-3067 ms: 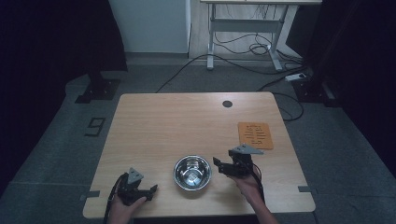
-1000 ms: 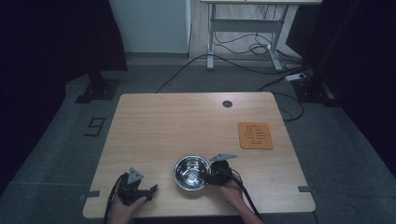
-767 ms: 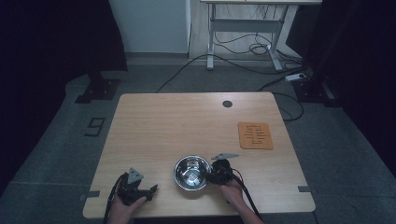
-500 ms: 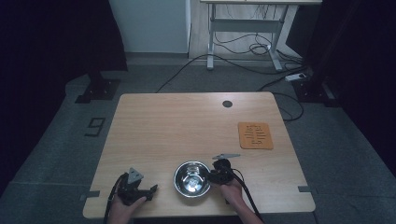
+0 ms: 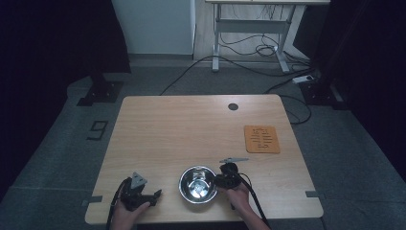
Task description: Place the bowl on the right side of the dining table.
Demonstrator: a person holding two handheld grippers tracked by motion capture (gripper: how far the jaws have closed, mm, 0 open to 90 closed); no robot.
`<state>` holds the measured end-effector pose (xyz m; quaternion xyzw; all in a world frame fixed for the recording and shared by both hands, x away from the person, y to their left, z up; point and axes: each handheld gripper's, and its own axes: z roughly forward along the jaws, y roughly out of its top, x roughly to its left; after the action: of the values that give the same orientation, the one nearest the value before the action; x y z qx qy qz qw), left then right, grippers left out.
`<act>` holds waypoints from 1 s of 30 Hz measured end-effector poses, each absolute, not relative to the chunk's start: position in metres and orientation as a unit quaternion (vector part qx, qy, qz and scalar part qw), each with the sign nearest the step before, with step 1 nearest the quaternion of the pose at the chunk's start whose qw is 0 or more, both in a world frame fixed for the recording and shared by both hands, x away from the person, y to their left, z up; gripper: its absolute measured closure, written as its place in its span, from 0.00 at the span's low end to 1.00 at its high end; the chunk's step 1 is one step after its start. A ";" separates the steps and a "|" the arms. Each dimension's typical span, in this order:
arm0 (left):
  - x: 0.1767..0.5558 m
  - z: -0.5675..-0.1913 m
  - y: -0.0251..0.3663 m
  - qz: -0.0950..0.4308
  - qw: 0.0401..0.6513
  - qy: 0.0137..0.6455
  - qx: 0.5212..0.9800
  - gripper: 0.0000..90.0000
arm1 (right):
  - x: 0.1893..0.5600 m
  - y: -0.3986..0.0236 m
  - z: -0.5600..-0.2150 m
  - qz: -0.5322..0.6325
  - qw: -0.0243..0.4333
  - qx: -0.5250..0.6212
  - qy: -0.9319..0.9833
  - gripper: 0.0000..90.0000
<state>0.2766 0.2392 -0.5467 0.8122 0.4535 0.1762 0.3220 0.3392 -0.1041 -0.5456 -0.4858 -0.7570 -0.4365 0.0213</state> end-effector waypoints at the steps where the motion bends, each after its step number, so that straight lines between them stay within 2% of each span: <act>1: 0.277 -0.547 0.239 0.176 0.322 0.454 0.812 0.14 | 0.339 -0.105 -0.545 -0.439 0.023 -0.487 -0.755 0.95; 30: 0.277 -0.547 0.239 0.176 0.322 0.454 0.812 0.14 | 0.343 -0.126 -0.533 -0.480 0.021 -0.506 -0.716 0.95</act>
<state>0.2767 0.2391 -0.5468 0.8120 0.4536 0.1762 0.3223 0.3433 -0.1262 -0.5326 -0.5063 -0.7159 -0.4804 0.0214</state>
